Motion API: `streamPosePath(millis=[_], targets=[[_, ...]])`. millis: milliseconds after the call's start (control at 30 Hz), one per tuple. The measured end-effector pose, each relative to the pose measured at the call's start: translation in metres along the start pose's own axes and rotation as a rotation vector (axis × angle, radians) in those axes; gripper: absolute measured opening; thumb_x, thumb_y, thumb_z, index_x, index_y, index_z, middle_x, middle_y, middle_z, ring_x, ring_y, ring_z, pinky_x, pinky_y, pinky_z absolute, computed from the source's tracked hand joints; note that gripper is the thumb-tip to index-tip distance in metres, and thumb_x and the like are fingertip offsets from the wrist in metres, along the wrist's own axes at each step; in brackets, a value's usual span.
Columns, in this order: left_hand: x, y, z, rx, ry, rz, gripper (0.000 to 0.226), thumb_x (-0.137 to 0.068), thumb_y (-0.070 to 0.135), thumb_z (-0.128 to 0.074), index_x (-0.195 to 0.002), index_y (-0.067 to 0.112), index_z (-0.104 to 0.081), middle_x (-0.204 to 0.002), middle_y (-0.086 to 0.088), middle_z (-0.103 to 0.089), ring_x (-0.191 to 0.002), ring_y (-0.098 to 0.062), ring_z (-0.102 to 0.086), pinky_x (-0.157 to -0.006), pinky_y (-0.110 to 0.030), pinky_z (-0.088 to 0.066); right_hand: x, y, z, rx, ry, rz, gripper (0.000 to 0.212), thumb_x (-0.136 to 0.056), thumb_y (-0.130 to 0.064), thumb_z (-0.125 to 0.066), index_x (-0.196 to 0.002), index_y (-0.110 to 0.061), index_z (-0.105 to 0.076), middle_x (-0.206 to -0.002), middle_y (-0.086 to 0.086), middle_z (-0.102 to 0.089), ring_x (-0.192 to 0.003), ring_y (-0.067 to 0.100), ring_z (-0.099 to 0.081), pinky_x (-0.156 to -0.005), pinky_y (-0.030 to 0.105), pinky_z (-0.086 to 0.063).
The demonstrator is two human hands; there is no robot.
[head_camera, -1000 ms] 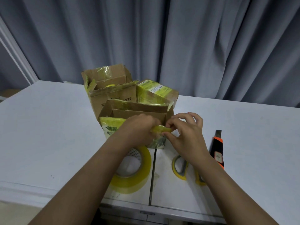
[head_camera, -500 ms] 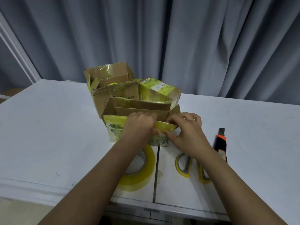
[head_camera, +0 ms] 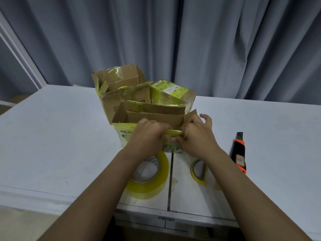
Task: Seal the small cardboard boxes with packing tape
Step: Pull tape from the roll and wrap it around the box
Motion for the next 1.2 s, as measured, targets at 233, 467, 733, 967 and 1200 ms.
streamPosePath(millis=[233,467,733,967,1200], targets=[[-0.001,0.005,-0.004,-0.124,0.116,-0.024,0.015,-0.092,0.029,-0.054,-0.092,0.018,-0.064,-0.086,-0.001,-0.068,-0.086,-0.025,-0.059,-0.073,-0.033,-0.026,0.014,0.005,0.003,-0.294,0.154,-0.037,0.021,-0.084,-0.034,-0.07,-0.098,-0.019,-0.073,-0.094,0.002,-0.065,-0.107,0.018,-0.048,-0.109,0.034,-0.023],[-0.004,0.0,-0.007,-0.144,0.134,-0.024,0.013,-0.089,0.026,-0.057,-0.086,0.013,-0.061,-0.075,-0.007,-0.065,-0.077,-0.028,-0.058,-0.073,-0.034,-0.028,0.011,0.006,0.005,-0.392,0.223,-0.105,0.012,-0.088,-0.022,-0.066,-0.082,-0.012,-0.065,-0.07,-0.008,-0.044,-0.077,0.005,-0.033,-0.105,0.043,-0.031],[0.002,-0.003,-0.007,-0.063,0.131,-0.09,0.036,-0.091,0.035,-0.055,-0.122,0.018,-0.057,-0.114,0.003,-0.064,-0.105,-0.019,-0.054,-0.094,-0.035,-0.028,0.02,0.001,0.012,-0.454,0.203,0.001,0.019,-0.084,-0.023,-0.068,-0.102,-0.017,-0.07,-0.091,-0.002,-0.068,-0.095,0.01,-0.048,-0.109,0.049,-0.03],[0.015,0.001,0.028,0.158,0.281,-0.003,0.029,-0.096,0.03,-0.05,-0.115,0.013,-0.064,-0.105,-0.001,-0.07,-0.096,-0.02,-0.062,-0.086,-0.036,-0.046,0.026,-0.002,0.026,-0.261,0.241,0.119,0.018,-0.08,-0.018,-0.076,-0.089,-0.003,-0.073,-0.088,0.009,-0.069,-0.087,0.031,-0.059,-0.082,0.034,-0.043],[0.033,-0.079,0.033,0.112,0.315,0.669,0.057,-0.083,0.045,-0.064,-0.129,0.018,-0.046,-0.132,-0.011,-0.041,-0.125,-0.032,-0.033,-0.101,-0.042,-0.032,0.011,-0.007,0.022,-0.228,0.039,0.1,0.017,-0.078,-0.025,-0.068,-0.071,-0.014,-0.058,-0.13,0.008,-0.06,-0.136,0.025,-0.037,-0.11,0.029,-0.024]])
Point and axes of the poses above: each hand's wrist, its own x-axis away from the middle knuckle, its own z-axis out of the back of the hand, y = z × x, the point moved 6 cm from there along -x, towards the middle knuckle
